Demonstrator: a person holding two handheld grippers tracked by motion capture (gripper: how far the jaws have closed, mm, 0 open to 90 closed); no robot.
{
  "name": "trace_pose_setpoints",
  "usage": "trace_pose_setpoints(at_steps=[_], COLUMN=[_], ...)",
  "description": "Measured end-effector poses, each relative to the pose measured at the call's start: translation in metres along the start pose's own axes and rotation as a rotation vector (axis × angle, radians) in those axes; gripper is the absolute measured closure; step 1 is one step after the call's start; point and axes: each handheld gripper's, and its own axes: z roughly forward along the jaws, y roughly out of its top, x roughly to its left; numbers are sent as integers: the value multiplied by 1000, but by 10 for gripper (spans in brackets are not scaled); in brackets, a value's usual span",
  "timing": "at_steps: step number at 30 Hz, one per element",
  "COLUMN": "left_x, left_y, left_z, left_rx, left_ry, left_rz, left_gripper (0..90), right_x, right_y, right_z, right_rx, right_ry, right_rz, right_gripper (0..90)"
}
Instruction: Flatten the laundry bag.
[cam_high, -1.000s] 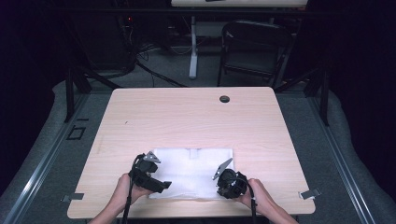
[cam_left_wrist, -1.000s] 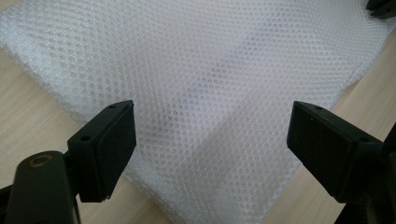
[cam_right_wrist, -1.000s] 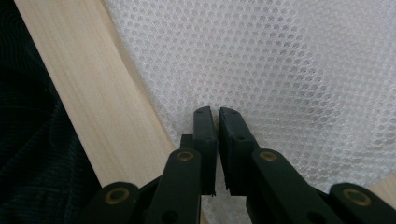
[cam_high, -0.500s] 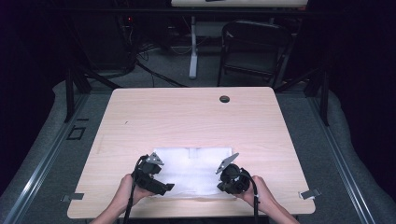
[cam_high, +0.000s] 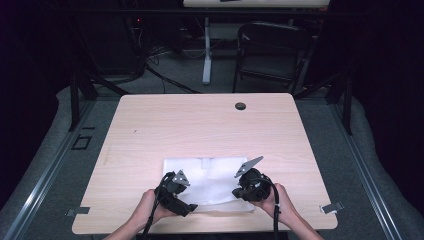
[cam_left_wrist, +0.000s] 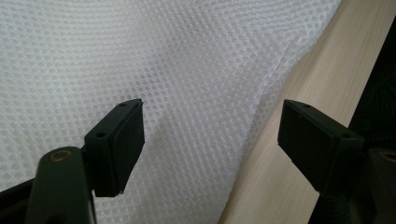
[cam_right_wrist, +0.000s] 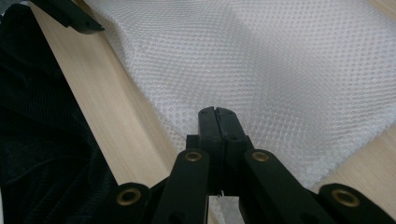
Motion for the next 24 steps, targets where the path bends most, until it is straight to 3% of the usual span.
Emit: trace_pose_setpoints(at_steps=[5, 9, 14, 18, 24], left_x=[-6, -9, -9, -9, -7], left_y=[6, 9, 10, 8, 8], left_z=[8, 12, 14, 14, 10], left_rx=[14, 32, 21, 22, -2], left_ry=[11, -10, -36, -29, -27], left_rz=[42, 73, 71, 76, 61], left_gripper=[371, 461, 720, 858, 891], right_x=[0, -2, -2, -3, -3], right_y=[0, 0, 0, 1, 0], right_z=[-2, -3, -3, -2, -1], right_rx=[-8, -17, -15, -23, -7], right_ry=[4, 6, 9, 9, 5], right_rz=[5, 6, 6, 4, 1], right_gripper=[900, 900, 900, 900, 900])
